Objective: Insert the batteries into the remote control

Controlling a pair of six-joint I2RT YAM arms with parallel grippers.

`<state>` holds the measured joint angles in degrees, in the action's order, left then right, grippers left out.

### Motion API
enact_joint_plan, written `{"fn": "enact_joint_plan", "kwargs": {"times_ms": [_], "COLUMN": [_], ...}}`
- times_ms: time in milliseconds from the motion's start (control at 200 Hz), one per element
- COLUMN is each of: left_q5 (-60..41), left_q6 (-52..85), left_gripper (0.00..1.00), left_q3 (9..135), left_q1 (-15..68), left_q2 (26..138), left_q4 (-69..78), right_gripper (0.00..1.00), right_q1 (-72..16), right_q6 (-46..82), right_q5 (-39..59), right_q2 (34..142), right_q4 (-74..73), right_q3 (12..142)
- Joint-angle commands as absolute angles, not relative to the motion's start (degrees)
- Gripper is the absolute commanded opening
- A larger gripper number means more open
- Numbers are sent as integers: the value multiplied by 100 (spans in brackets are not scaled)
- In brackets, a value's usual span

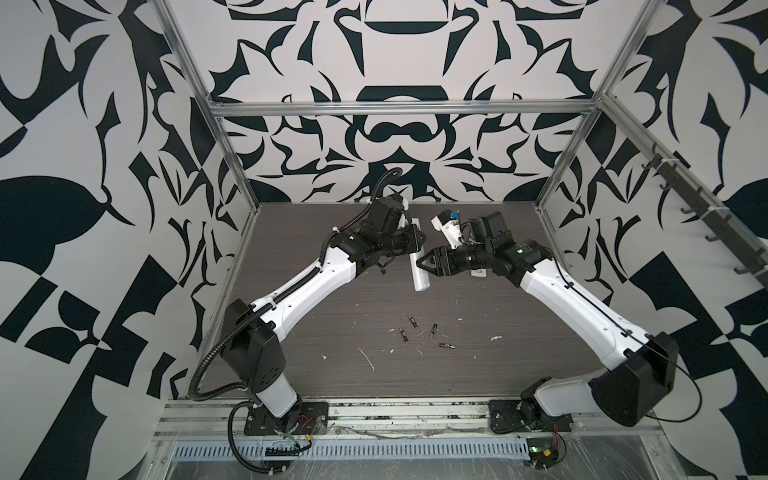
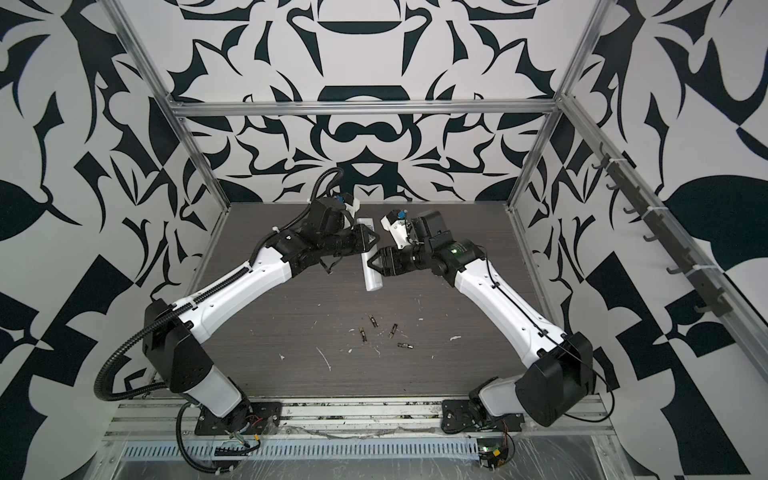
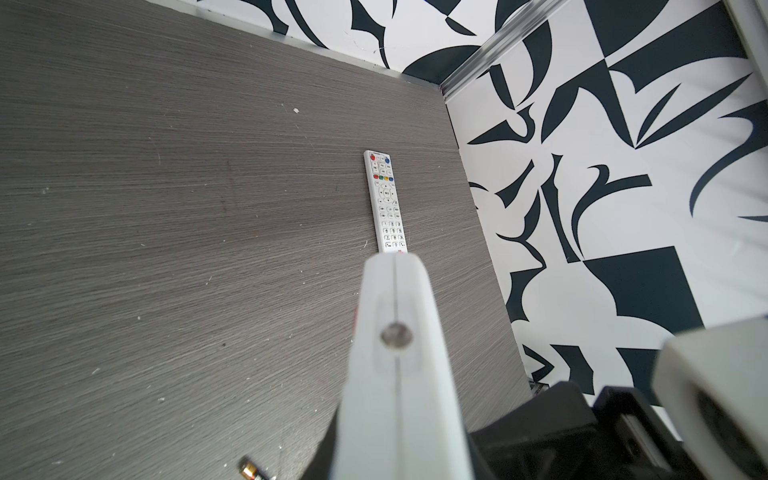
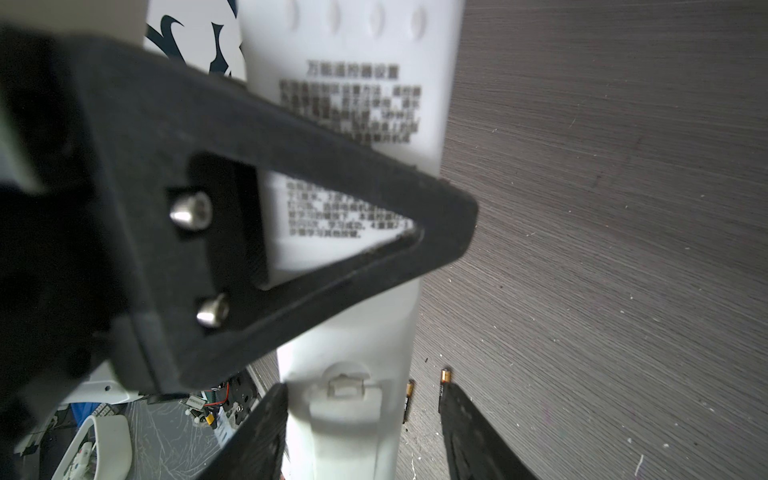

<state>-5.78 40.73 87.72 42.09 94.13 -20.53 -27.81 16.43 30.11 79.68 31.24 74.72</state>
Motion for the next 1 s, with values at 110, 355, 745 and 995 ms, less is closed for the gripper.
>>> {"fn": "enact_joint_plan", "kwargs": {"times_ms": [110,355,745,995], "left_q5": [-667,-686,-641,-668], "left_q6": [4094,4086,4087,4096], "left_gripper": [0,0,0,0], "left_q3": [8960,9001,8964,8959], "left_q1": [4236,4236,4236,4236], "left_q2": [9272,9312,9306,9305], "left_q4": [-1906,-1925,-1948,-1947], "right_gripper": [58,56,54,55], "right_q1": [-2593,-2560,-2544,-2546], "right_q6": [1635,1654,1720,1740], "right_q5": [2742,2770,2791,2936], "right_q2": [7872,7833,7563,7642], "right_q4": [3202,3217,3272,3174], "right_q3": [7489,7479,7322,7269]}}
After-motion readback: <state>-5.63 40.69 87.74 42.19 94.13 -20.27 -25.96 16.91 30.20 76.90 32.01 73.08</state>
